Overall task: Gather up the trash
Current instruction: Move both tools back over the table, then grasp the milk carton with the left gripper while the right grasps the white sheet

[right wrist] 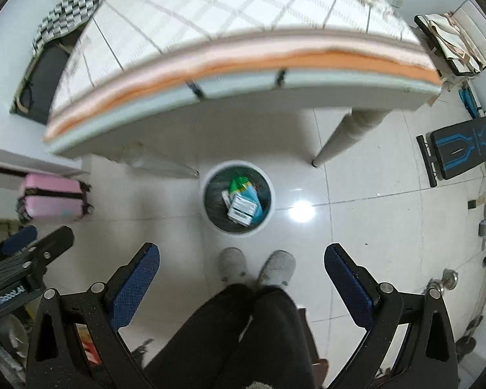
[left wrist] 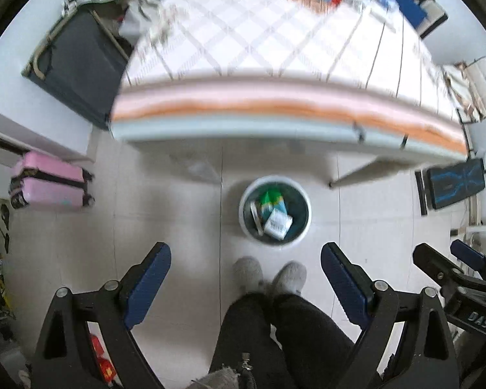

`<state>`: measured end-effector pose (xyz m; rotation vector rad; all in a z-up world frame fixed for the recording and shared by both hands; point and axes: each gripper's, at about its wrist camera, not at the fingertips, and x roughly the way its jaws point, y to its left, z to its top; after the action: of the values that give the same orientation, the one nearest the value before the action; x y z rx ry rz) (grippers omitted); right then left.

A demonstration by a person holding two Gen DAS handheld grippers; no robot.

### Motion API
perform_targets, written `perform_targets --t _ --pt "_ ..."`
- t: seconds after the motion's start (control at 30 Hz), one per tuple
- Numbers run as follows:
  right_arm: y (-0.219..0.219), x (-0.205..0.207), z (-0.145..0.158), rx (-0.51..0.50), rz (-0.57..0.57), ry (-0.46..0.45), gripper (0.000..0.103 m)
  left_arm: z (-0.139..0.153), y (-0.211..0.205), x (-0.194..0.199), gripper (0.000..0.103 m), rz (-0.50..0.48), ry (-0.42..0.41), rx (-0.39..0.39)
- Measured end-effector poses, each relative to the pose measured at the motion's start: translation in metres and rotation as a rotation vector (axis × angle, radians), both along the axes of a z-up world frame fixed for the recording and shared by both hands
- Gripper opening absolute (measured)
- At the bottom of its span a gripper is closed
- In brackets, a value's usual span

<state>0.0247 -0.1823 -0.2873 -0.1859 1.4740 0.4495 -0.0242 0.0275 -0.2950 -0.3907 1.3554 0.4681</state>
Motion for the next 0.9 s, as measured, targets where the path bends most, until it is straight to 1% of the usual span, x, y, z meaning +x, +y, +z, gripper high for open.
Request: perform_targets --t 0.1,0.13,0.17,0.3,0.4,0.5,0.53,0.57,0.6,0.67,0.7,0.77,0.8,0.9 --pt "0.013 0.021 0.037 0.037 -0.024 -0.035 0.103 0.025 0.009 0.025 0.095 0.006 -0.049 0.050" --pt "0.016 0.030 0.047 0.045 -0.033 -0.045 0.103 0.032 0.012 0.034 0.097 0.009 -0.060 0.071" --pt "0.019 0.043 0.058 0.059 -0.046 -0.056 0.103 0.039 0.017 0.046 0.103 0.010 -0.072 0.082" --pt "0.034 0.101 0.086 0.076 -0.073 -0.104 0.103 0.059 0.040 0.096 0.103 0.037 -0.107 0.107" --pt "0.042 0.155 0.094 0.053 -0.070 -0.139 0.103 0.065 0.054 0.138 0.103 0.073 -0.105 0.127" --pt "0.053 0.219 0.089 -0.001 -0.020 -0.153 0.103 0.060 0.072 0.190 0.103 0.128 -0.087 0.108" --pt "0.059 0.251 0.084 -0.028 0.012 -0.155 0.103 0.059 0.077 0.204 0.103 0.143 -0.081 0.103" --pt "0.063 0.269 0.081 -0.040 0.031 -0.157 0.103 0.054 0.083 0.222 0.103 0.165 -0.069 0.096" --pt "0.071 0.302 0.074 -0.075 0.068 -0.161 0.103 0.049 0.088 0.240 0.103 0.189 -0.053 0.089" --pt "0.079 0.350 0.057 -0.123 0.112 -0.161 0.103 0.038 0.096 0.276 0.103 0.228 -0.025 0.064" --pt "0.089 0.383 0.046 -0.154 0.142 -0.157 0.103 0.030 0.101 0.298 0.103 0.252 -0.008 0.050" --pt "0.101 0.424 0.025 -0.193 0.179 -0.147 0.103 0.019 0.110 0.329 0.103 0.297 0.010 0.024" --pt "0.110 0.447 0.013 -0.212 0.199 -0.138 0.103 0.012 0.117 0.345 0.103 0.332 0.011 0.000" --pt "0.138 0.498 -0.024 -0.260 0.271 -0.109 0.103 -0.005 0.135 0.378 0.102 0.437 -0.002 -0.084"
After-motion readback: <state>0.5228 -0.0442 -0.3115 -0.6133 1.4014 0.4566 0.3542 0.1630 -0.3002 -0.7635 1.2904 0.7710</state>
